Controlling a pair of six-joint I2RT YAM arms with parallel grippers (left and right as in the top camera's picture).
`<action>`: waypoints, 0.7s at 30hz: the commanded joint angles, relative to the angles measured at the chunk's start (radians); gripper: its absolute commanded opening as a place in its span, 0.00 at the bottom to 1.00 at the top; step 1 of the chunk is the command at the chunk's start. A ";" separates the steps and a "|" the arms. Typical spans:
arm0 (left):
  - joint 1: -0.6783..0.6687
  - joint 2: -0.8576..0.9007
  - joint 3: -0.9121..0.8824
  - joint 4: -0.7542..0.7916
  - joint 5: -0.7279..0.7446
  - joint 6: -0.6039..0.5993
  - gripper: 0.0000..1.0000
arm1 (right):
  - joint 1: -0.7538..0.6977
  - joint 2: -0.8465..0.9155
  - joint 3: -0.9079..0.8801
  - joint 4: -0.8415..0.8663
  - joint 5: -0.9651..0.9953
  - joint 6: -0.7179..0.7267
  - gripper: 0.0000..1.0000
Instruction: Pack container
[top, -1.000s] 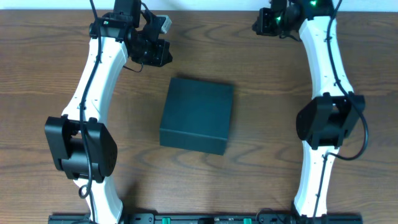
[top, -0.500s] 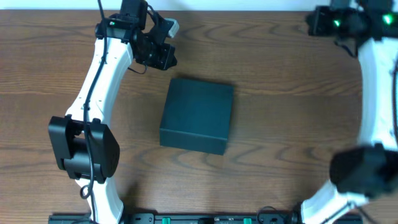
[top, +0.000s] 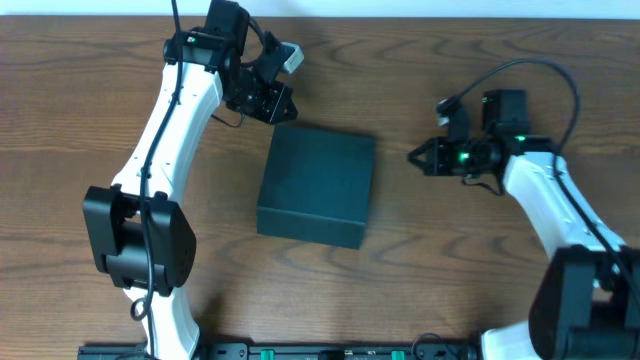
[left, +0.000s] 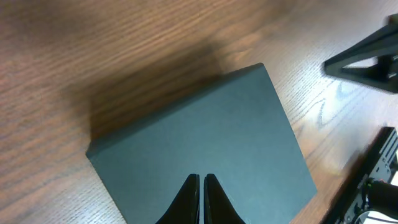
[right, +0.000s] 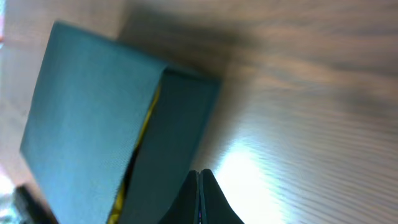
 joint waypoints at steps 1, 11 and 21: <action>-0.012 0.014 -0.039 -0.013 0.026 0.022 0.06 | 0.050 0.065 -0.006 0.013 -0.076 0.006 0.02; -0.071 0.024 -0.053 -0.088 0.002 0.062 0.06 | 0.105 0.271 -0.006 0.035 -0.210 0.006 0.02; -0.107 0.071 -0.064 -0.180 0.010 0.159 0.06 | 0.110 0.273 -0.006 0.037 -0.209 -0.009 0.01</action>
